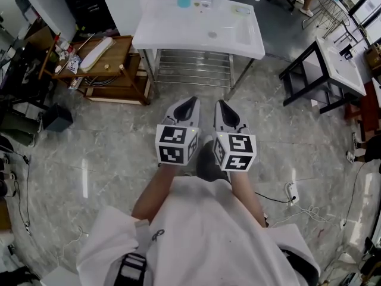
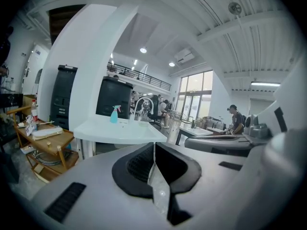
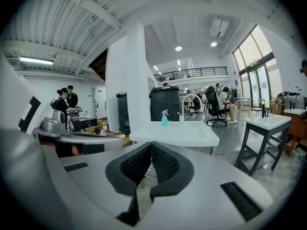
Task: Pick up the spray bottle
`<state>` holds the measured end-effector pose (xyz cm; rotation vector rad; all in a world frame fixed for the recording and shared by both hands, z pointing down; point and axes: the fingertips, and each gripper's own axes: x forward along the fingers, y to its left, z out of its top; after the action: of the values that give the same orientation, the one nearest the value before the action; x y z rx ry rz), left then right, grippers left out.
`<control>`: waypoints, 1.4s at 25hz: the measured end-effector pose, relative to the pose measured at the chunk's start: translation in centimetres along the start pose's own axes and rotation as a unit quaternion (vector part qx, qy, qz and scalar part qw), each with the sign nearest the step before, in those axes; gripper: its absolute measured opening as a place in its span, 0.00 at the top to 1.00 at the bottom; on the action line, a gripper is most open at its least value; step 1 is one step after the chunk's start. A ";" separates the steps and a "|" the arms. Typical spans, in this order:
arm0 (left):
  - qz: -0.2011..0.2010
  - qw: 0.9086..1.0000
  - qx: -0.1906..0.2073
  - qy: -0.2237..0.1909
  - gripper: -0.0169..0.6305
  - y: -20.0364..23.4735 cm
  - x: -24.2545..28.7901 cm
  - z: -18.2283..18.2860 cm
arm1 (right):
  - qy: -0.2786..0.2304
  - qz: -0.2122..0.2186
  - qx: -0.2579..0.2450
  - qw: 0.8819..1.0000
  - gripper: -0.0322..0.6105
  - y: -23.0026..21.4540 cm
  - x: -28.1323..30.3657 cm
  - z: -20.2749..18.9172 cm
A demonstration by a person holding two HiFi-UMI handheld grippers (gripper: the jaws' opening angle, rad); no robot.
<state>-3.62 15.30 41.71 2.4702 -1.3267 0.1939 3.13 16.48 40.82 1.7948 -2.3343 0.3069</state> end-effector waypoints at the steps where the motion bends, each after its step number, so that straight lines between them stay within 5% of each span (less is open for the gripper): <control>1: 0.001 1.000 -0.002 -0.007 0.92 0.1 0.1 0.2 | -0.001 -0.001 0.003 1.000 0.91 -0.2 0.3 0.0; 15: 0.044 0.999 -0.017 -0.004 0.92 2.9 5.3 1.3 | 0.006 0.026 0.010 1.000 0.91 -3.3 6.2 0.6; 35: 0.059 0.998 -0.030 0.017 0.92 2.5 20.7 4.2 | 0.038 0.053 0.009 0.998 0.91 -14.4 17.1 2.4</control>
<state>5.66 -3.74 43.93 2.3315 -1.4437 0.2209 12.70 -3.64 43.79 1.6407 -2.3847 0.4053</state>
